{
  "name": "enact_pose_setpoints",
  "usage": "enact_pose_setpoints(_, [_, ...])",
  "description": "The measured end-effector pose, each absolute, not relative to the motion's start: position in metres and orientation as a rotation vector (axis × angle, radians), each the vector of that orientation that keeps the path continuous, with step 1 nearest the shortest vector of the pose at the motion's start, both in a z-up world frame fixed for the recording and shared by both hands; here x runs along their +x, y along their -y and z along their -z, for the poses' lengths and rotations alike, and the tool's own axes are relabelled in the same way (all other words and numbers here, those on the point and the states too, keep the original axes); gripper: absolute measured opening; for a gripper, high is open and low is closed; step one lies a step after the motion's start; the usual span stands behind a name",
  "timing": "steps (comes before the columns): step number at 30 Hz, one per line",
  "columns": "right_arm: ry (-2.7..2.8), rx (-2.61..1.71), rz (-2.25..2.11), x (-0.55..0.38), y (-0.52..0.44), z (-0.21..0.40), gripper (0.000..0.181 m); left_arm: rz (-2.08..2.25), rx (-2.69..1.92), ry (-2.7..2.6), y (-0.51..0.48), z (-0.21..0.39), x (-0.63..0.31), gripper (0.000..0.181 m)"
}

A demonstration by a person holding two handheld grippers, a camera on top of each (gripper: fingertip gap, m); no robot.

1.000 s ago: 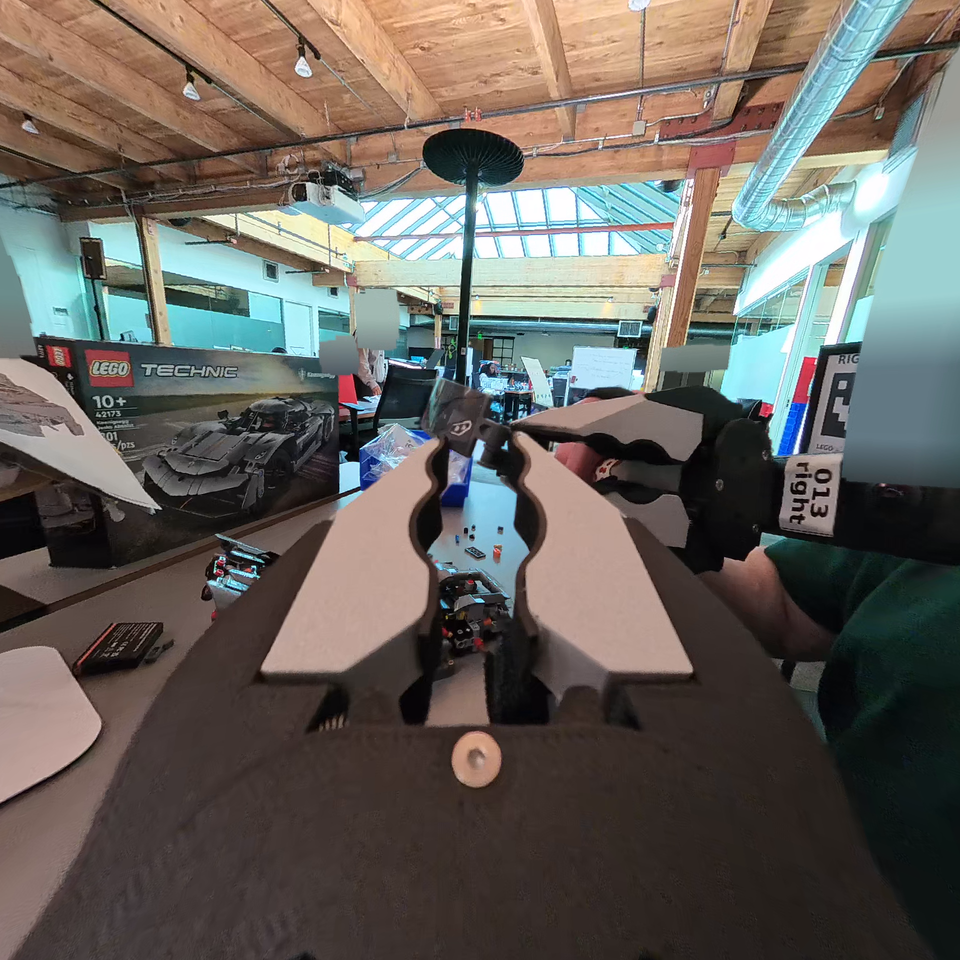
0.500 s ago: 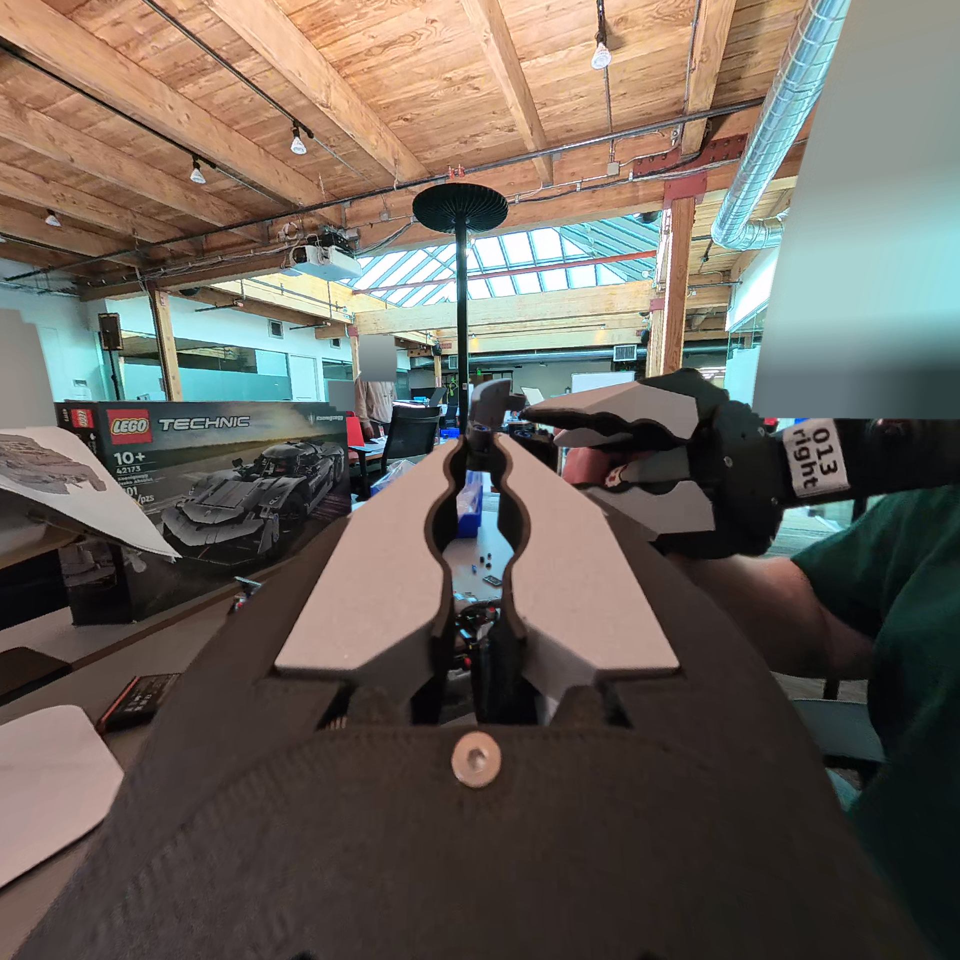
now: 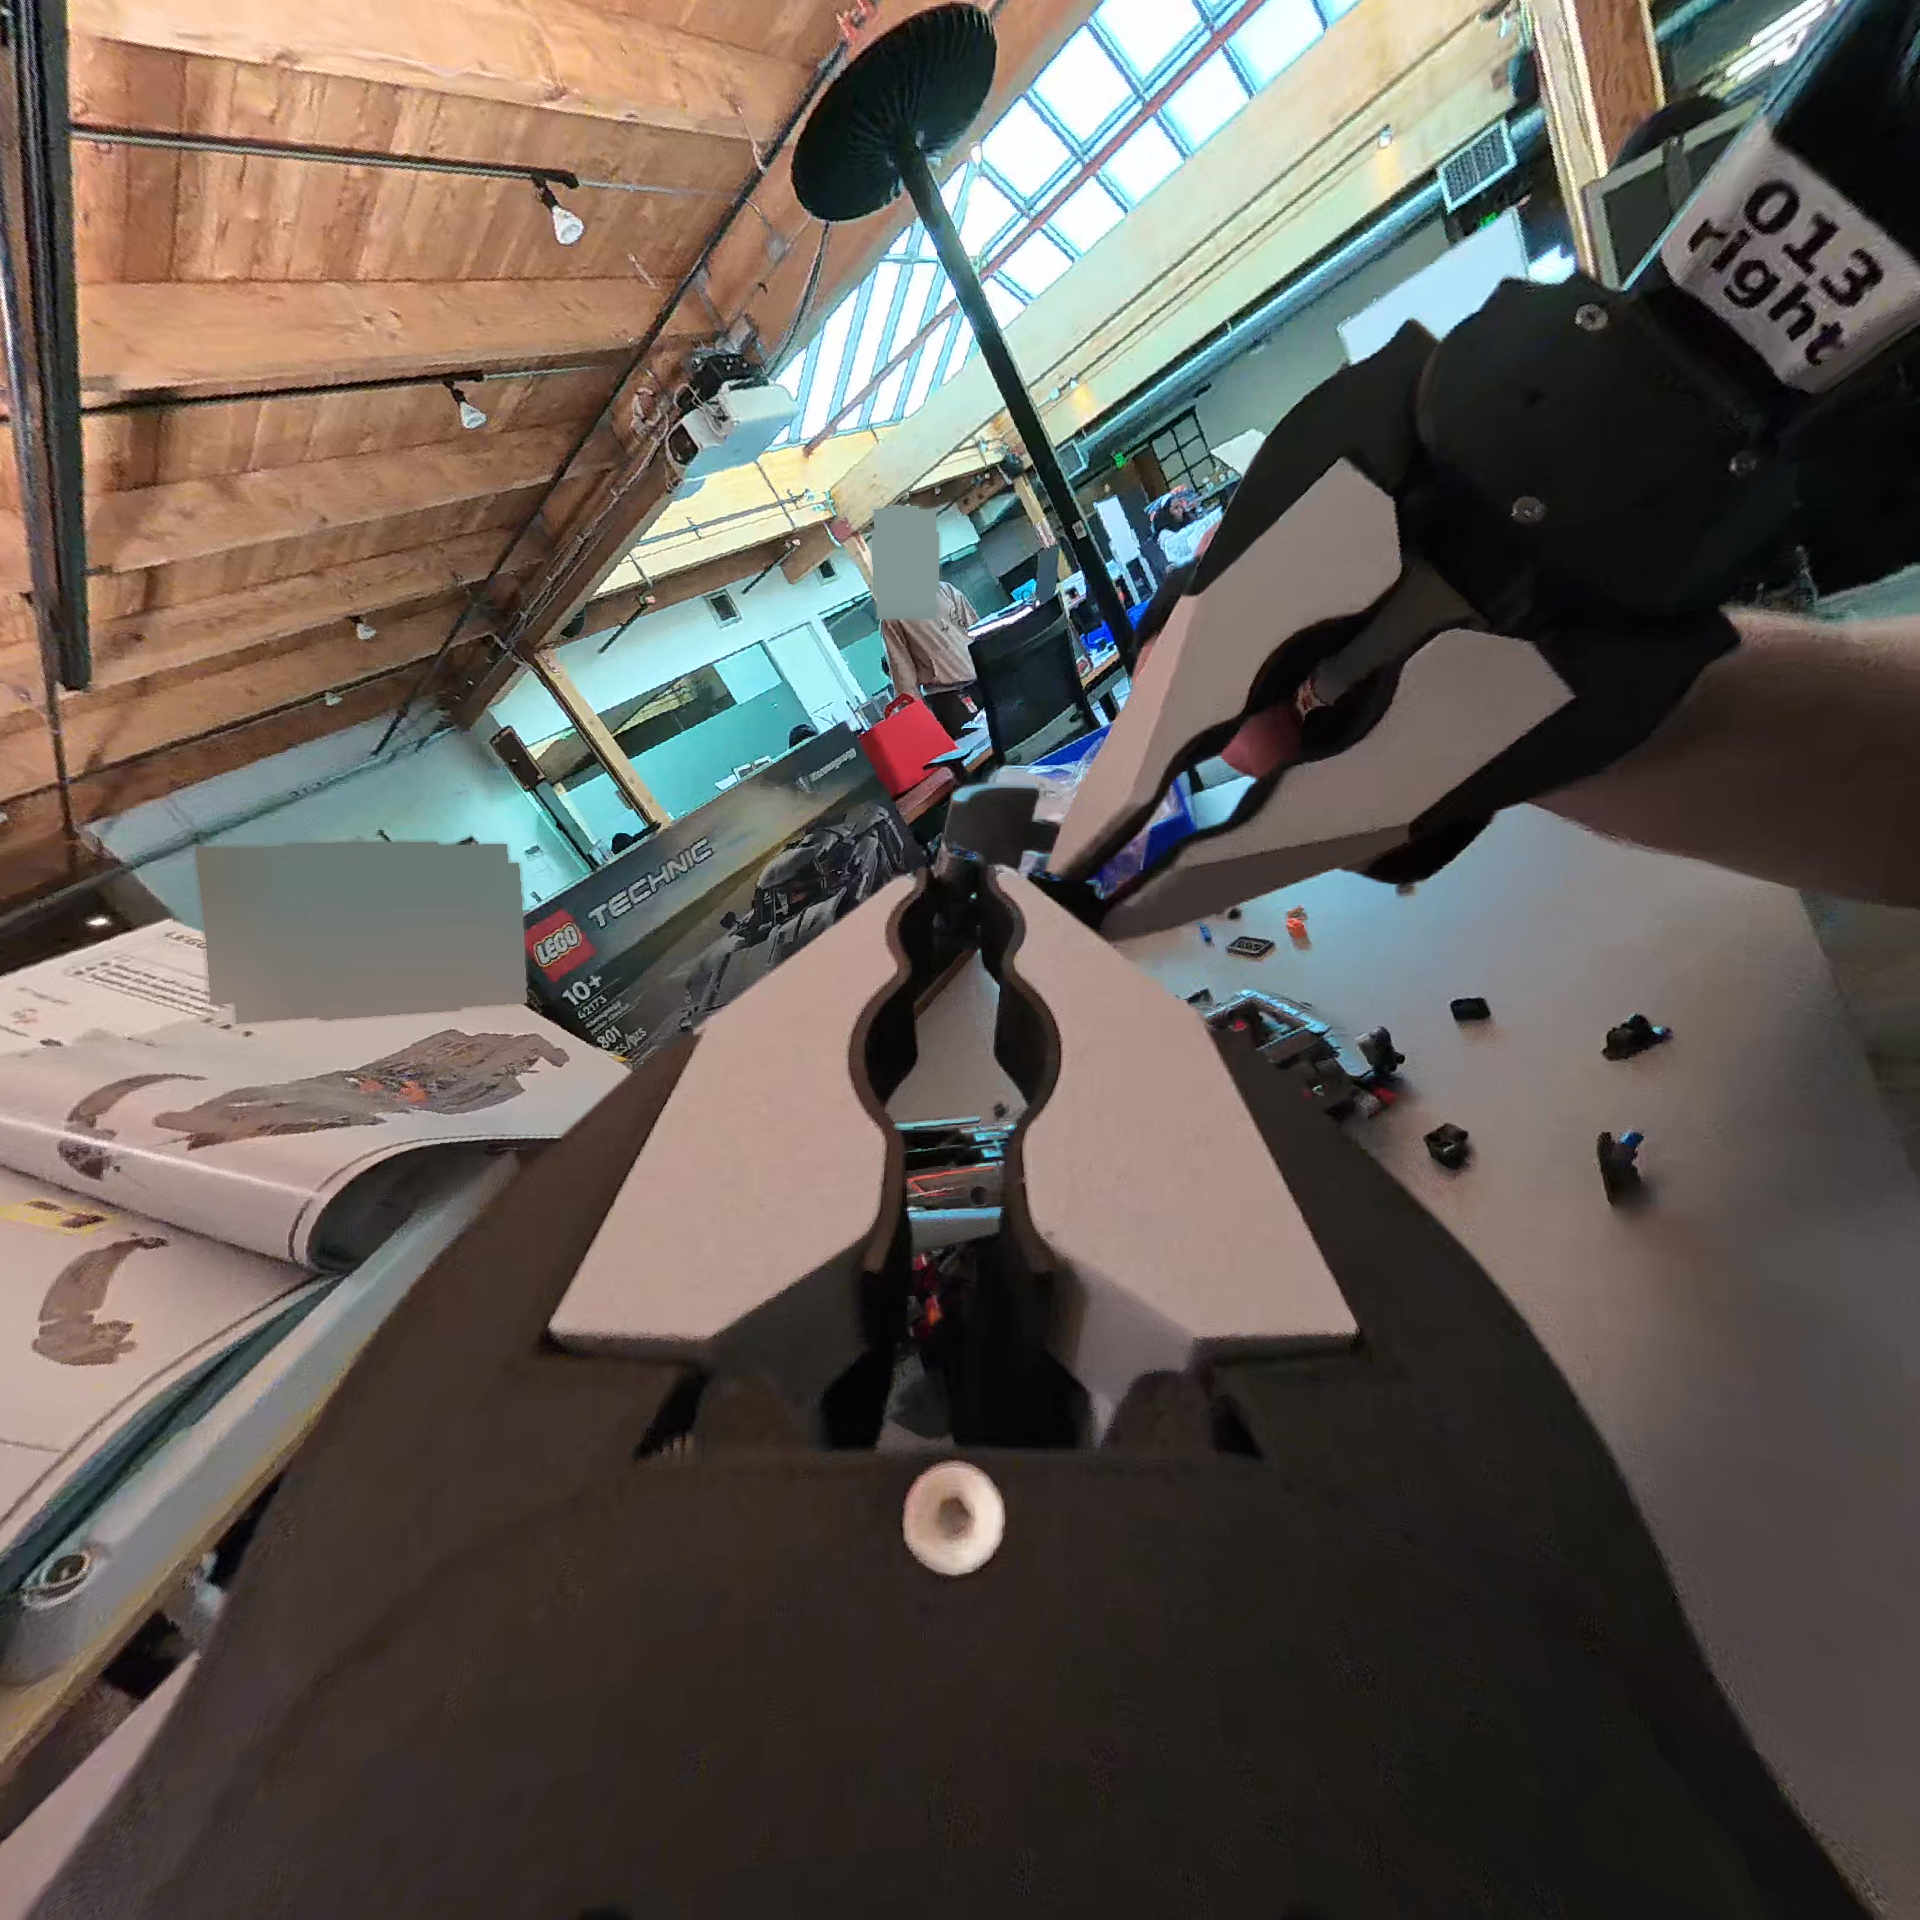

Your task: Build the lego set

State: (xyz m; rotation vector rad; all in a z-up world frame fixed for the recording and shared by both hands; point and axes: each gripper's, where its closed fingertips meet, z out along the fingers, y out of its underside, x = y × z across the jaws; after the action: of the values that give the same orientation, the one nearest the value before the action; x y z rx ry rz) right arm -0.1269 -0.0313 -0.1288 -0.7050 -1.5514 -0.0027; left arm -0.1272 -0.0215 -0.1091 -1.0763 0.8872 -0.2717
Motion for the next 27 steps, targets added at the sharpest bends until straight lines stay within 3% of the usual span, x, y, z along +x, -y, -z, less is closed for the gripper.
enact_pose_setpoints(6, [1.535,-0.672,0.040,-0.125,0.030,0.127,0.001,0.257,-1.066,-0.891,0.021,0.106,-0.126,0.006])
enact_pose_setpoints(14, [1.454,-0.605,0.090,-0.118,0.024,0.110,0.002,0.350,-1.041,-0.793,0.024,0.096,-0.141,0.022])
enact_pose_setpoints(27, [1.493,-0.548,0.152,-0.124,0.028,0.118,0.002,0.509,-1.018,-0.794,0.027,0.098,-0.133,0.011])
